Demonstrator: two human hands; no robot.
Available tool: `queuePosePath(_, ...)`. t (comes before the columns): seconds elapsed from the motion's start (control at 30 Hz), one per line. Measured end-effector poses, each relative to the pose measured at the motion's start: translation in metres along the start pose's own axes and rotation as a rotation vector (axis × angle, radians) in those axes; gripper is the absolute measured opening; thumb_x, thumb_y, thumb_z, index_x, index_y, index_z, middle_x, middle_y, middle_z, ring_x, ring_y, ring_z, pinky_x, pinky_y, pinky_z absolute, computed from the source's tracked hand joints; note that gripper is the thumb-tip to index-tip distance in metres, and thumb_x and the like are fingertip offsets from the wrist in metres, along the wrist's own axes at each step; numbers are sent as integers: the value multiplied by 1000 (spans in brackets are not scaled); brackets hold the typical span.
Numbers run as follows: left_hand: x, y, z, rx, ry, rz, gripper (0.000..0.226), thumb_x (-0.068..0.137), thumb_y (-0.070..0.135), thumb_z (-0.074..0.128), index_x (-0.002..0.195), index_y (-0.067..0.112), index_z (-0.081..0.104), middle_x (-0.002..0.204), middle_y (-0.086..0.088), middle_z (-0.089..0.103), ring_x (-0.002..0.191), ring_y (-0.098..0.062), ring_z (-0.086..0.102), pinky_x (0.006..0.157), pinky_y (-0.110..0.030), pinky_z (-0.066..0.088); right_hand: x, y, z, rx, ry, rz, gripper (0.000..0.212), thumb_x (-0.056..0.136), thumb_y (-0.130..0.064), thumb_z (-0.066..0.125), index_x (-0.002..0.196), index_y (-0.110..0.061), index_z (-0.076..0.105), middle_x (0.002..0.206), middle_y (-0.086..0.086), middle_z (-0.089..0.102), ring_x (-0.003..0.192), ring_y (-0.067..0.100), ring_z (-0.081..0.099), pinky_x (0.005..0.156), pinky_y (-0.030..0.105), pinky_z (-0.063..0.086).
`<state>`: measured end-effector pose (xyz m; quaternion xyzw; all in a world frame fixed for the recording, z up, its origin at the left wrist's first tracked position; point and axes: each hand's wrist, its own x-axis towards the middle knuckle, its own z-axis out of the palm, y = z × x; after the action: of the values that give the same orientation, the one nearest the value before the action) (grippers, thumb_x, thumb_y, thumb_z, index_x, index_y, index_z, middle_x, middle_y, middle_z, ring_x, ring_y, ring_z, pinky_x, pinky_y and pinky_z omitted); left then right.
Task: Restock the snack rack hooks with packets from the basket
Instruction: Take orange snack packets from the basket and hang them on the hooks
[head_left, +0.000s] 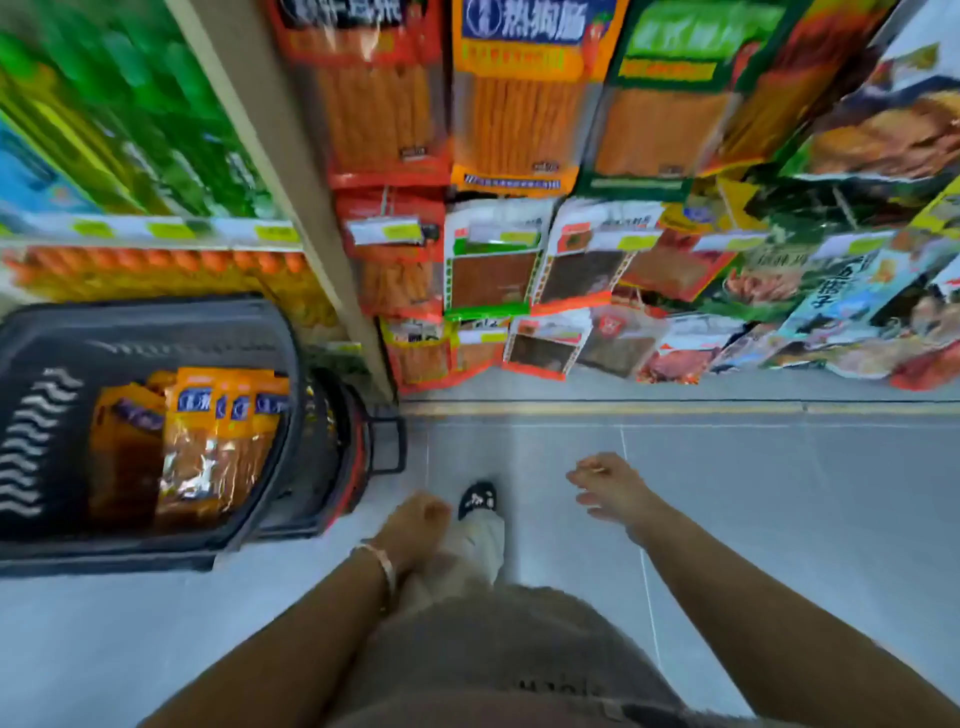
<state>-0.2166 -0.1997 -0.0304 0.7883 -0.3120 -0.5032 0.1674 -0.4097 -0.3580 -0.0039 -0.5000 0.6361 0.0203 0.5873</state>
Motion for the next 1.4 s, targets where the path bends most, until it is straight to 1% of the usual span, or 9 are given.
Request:
queuePosePath(0.17, -75, -88, 43, 8, -79, -147, 22, 93, 29, 53, 103, 12, 64, 108, -6, 63, 95, -17, 54, 83, -24, 42, -30, 104, 52, -166, -152, 176, 16, 91, -12, 57, 75, -14, 54, 72, 6, 51, 57, 16, 48, 56, 22, 32)
queuePosePath(0.3, -116, -128, 42, -76, 24, -232, 24, 92, 27, 52, 109, 16, 65, 113, -7, 64, 101, -22, 57, 86, -27, 44, -63, 162, 85, -461, -242, 127, 17, 90, -13, 55, 75, -8, 62, 76, 11, 57, 75, 26, 55, 65, 31, 43)
queuePosePath(0.37, -132, -148, 39, -136, 103, -289, 25, 93, 25, 51, 111, 14, 65, 117, -10, 63, 107, -25, 57, 93, -29, 45, -73, 168, 99, -634, -282, 51, 19, 91, -17, 54, 92, -4, 68, 94, 11, 62, 94, 26, 58, 77, 30, 43)
queuePosePath(0.53, -164, -200, 27, -285, 257, -420, 26, 93, 20, 48, 112, 15, 65, 124, -10, 61, 115, -27, 54, 100, -30, 40, -72, 122, 146, -685, -386, -43, 21, 91, -19, 53, 72, -13, 55, 77, 8, 57, 71, 23, 55, 67, 30, 43)
queuePosePath(0.77, -180, -272, -28, -526, 275, -516, 21, 90, 12, 52, 101, 18, 68, 113, -10, 64, 103, -24, 59, 96, -30, 45, -64, 9, 273, -579, -424, -190, 10, 96, -16, 49, 102, -10, 54, 75, 8, 60, 61, 16, 54, 56, 25, 43)
queuePosePath(0.97, -158, -328, -128, -696, 329, -514, 19, 91, 5, 48, 99, 10, 64, 92, -8, 65, 76, -17, 58, 69, -23, 49, -55, -77, 398, -383, -417, -238, 9, 93, -24, 57, 88, -17, 60, 65, 1, 61, 47, 5, 54, 40, 18, 42)
queuePosePath(1.07, -133, -347, -193, -658, 359, -437, 18, 90, 4, 48, 97, 11, 63, 91, -6, 64, 87, -24, 60, 85, -33, 50, -36, -106, 447, -327, -406, -192, 7, 92, -27, 58, 87, -22, 59, 72, 0, 63, 57, 9, 56, 45, 19, 47)
queuePosePath(1.2, -87, -360, -274, -657, 352, -303, 20, 91, 4, 47, 94, 19, 61, 96, -5, 63, 86, -20, 58, 77, -28, 45, 11, -120, 489, -276, -303, -118, 6, 94, -25, 55, 95, -20, 59, 83, 2, 63, 67, 11, 59, 56, 22, 48)
queuePosePath(1.4, -7, -356, -324, -694, 328, -217, 20, 93, 16, 50, 89, 33, 59, 99, 2, 66, 89, -13, 64, 77, -25, 51, 94, -96, 506, -377, -139, 91, 45, 90, -30, 60, 130, -12, 50, 126, 9, 57, 111, 27, 57, 94, 41, 47)
